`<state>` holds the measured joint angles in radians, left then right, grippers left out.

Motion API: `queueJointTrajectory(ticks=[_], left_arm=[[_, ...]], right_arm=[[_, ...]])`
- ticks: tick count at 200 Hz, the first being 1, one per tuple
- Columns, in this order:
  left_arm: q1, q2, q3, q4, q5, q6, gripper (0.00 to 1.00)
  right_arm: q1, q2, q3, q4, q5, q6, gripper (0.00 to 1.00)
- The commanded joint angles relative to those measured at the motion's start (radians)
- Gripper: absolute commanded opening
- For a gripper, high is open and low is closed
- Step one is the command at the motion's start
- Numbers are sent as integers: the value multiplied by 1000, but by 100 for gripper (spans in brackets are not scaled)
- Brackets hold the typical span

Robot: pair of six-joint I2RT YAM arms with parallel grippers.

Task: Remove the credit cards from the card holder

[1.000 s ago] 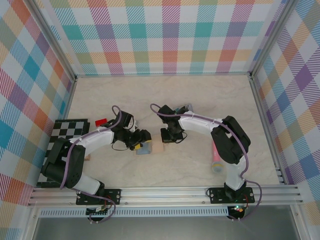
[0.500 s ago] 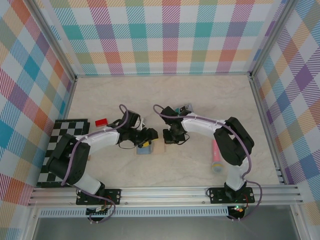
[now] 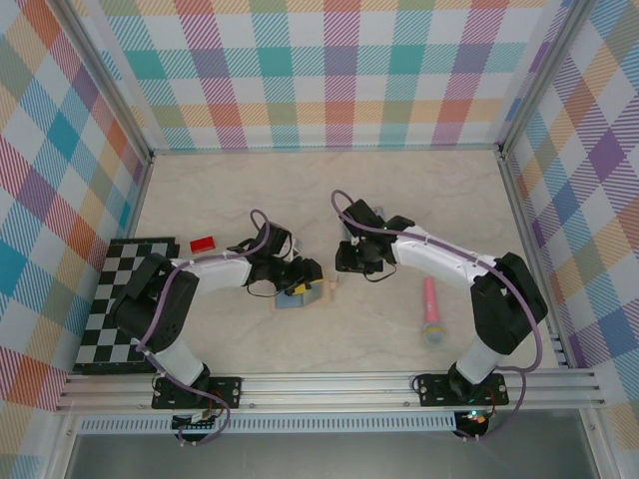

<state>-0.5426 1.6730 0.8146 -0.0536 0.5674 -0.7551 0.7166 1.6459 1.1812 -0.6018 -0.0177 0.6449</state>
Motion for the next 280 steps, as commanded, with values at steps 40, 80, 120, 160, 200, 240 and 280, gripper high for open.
queueJointTrajectory(ticks=[40,80,120,160,200,240,280], left_arm=[[-25,50,14,-39,-53,9,25],[-34,76,24,-91,-74,20,11],[-34,56,37,-131,-91,22,0],[-34,-11,66,-203,-116,23,0],[-16,-108,43,-288,-142,17,7],[66,-247,4,-423,-215,21,29],[126,-324,-37,-477,-237,25,55]], right_arm=[[1,102,52,71,-211,-31,21],[16,210,112,41,-251,-33,8],[26,288,146,27,-253,-16,4],[26,341,164,-1,-223,-7,3],[26,367,163,-21,-195,-2,3],[27,368,161,-34,-170,-8,3],[26,373,159,-31,-171,-7,3]])
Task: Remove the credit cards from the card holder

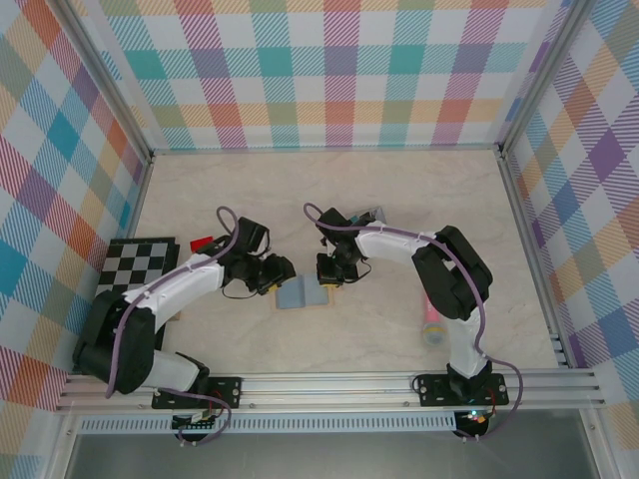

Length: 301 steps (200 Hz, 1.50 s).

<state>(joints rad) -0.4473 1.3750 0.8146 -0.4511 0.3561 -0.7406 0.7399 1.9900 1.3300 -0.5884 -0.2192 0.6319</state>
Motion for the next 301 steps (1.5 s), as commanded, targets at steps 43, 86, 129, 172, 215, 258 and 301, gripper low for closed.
queueJointTrajectory(ticks=[43,86,129,172,215,258,301], left_arm=[[33,21,-86,64,78,-31,58],[33,78,-54,70,76,-16,56],[35,117,-26,53,70,34,54],[35,155,-9,63,84,43,54],[35,177,-4,64,89,49,55],[35,151,4,22,47,68,57],[35,110,-9,42,41,66,57]], right_arm=[[3,30,8,-42,25,6,3],[3,32,5,-33,4,8,3],[3,34,5,-34,-1,1,3],[2,38,5,-35,-4,-4,3],[3,40,5,-34,-11,-6,3],[3,43,3,-40,-5,-5,3],[3,48,0,-39,-3,-2,3]])
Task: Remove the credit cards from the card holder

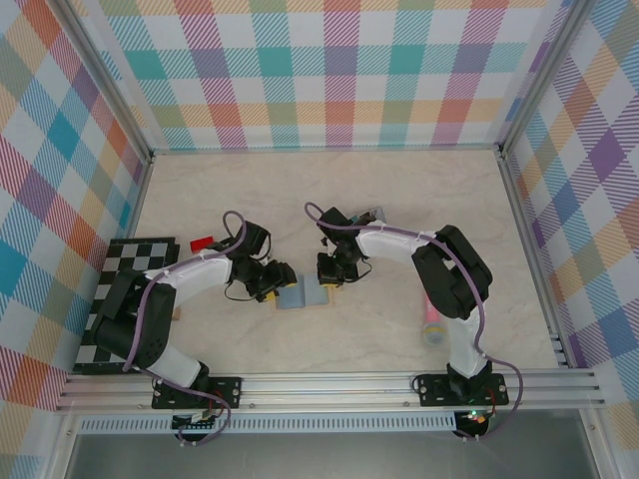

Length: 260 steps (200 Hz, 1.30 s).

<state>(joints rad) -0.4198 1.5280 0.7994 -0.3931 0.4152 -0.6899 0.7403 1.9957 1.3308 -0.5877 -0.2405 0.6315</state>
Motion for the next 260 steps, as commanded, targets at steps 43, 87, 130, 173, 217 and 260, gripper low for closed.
queueJointTrajectory(ticks=[43,87,130,173,217,260], left_arm=[[7,3,-12,6,-3,8,57],[6,40,-16,17,6,9,57],[-7,48,-13,67,80,0,50],[-17,22,-13,147,149,-11,43],[-35,20,-5,169,193,-14,42],[-55,9,6,186,212,-19,39]], right_arm=[[2,46,-2,-37,17,0,3],[2,49,-5,-37,17,-1,3],[2,51,-6,-34,13,0,3],[2,52,-8,-33,11,0,3],[2,52,-7,-32,10,1,3],[1,48,-6,-34,11,0,3]])
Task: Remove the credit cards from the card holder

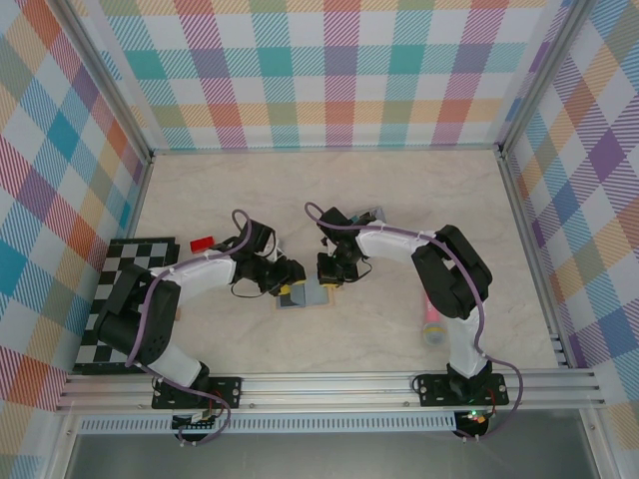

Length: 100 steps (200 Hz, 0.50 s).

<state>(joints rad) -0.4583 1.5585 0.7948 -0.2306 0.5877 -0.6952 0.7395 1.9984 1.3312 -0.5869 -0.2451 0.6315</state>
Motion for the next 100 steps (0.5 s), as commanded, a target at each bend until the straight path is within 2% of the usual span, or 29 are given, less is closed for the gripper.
queueJointTrajectory(ticks=[1,100], left_arm=[[-17,-21,10,25,40,-14,39],[-36,-8,11,48,49,-24,37]], right_arm=[[3,45,-7,-35,15,0,3],[-3,-91,-45,17,59,16,3]])
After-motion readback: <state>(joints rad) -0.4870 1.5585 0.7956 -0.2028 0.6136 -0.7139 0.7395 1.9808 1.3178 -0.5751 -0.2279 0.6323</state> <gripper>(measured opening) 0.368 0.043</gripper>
